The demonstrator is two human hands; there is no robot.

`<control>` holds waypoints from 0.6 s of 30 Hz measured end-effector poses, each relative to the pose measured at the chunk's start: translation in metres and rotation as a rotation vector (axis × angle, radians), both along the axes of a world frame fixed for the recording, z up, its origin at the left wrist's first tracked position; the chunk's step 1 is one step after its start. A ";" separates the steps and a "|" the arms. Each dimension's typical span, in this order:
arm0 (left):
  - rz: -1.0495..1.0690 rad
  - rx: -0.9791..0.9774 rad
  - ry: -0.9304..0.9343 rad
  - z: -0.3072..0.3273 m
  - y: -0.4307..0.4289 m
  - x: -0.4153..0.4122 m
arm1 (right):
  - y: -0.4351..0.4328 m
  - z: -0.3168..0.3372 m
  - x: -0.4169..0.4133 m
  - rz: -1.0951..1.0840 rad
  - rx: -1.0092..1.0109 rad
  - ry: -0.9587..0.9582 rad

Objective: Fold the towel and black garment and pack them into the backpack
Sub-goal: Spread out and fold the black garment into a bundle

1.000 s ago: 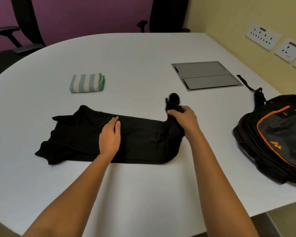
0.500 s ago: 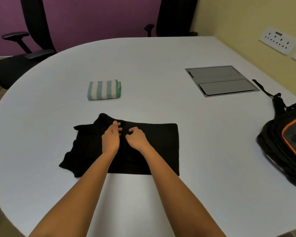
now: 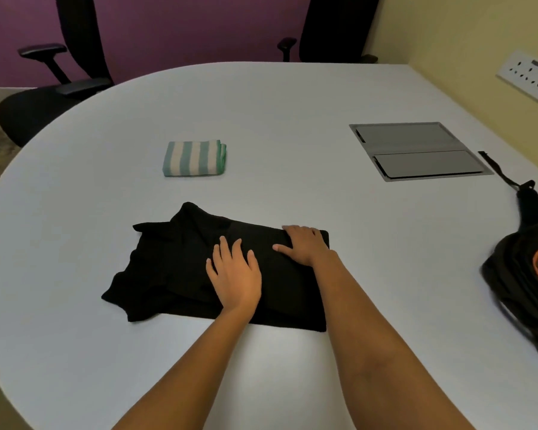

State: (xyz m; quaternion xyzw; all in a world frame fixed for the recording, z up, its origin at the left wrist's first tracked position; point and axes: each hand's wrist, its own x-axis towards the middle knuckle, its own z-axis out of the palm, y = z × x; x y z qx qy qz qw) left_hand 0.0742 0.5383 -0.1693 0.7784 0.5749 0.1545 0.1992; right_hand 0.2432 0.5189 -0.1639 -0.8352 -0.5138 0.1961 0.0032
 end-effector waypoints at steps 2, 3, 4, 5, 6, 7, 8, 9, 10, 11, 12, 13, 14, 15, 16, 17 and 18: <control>0.063 -0.019 0.044 -0.008 -0.018 0.007 | -0.002 -0.005 0.002 0.023 0.016 0.010; 0.100 -0.034 0.046 -0.012 -0.028 0.010 | -0.003 -0.007 0.003 0.038 0.027 -0.002; 0.139 -0.054 0.032 -0.015 -0.036 0.014 | -0.003 -0.008 0.005 0.050 0.035 -0.019; 0.177 -0.082 0.008 -0.018 -0.044 0.017 | -0.003 -0.009 0.006 0.055 0.038 -0.034; 0.210 -0.120 -0.012 -0.021 -0.050 0.020 | -0.004 -0.010 0.008 0.055 0.036 -0.049; 0.233 -0.156 -0.017 -0.023 -0.054 0.022 | -0.005 -0.012 0.008 0.052 0.031 -0.060; 0.246 -0.177 -0.011 -0.026 -0.056 0.024 | -0.008 -0.014 0.008 0.043 0.033 -0.063; 0.248 -0.181 -0.005 -0.028 -0.056 0.025 | -0.012 -0.017 0.007 0.025 0.045 -0.056; 0.237 -0.174 -0.001 -0.029 -0.056 0.025 | -0.017 -0.020 0.007 -0.002 0.066 -0.044; 0.215 -0.162 -0.004 -0.030 -0.055 0.025 | -0.024 -0.023 0.006 -0.039 0.088 -0.037; 0.180 -0.145 -0.007 -0.031 -0.053 0.024 | -0.031 -0.025 0.006 -0.082 0.105 -0.036; 0.130 -0.127 0.000 -0.033 -0.051 0.024 | -0.038 -0.028 0.006 -0.132 0.121 -0.039; 0.069 -0.116 0.020 -0.034 -0.047 0.023 | -0.045 -0.029 0.006 -0.191 0.136 -0.039; 0.004 -0.113 0.041 -0.034 -0.042 0.023 | -0.052 -0.029 0.006 -0.260 0.149 -0.032; -0.063 -0.113 0.054 -0.035 -0.036 0.024 | -0.058 -0.028 0.005 -0.339 0.165 -0.023; -0.135 -0.117 0.063 -0.034 -0.029 0.026 | -0.065 -0.028 0.003 -0.426 0.178 -0.015; -0.211 -0.121 0.075 -0.032 -0.021 0.030 | -0.072 -0.028 0.000 -0.521 0.191 -0.008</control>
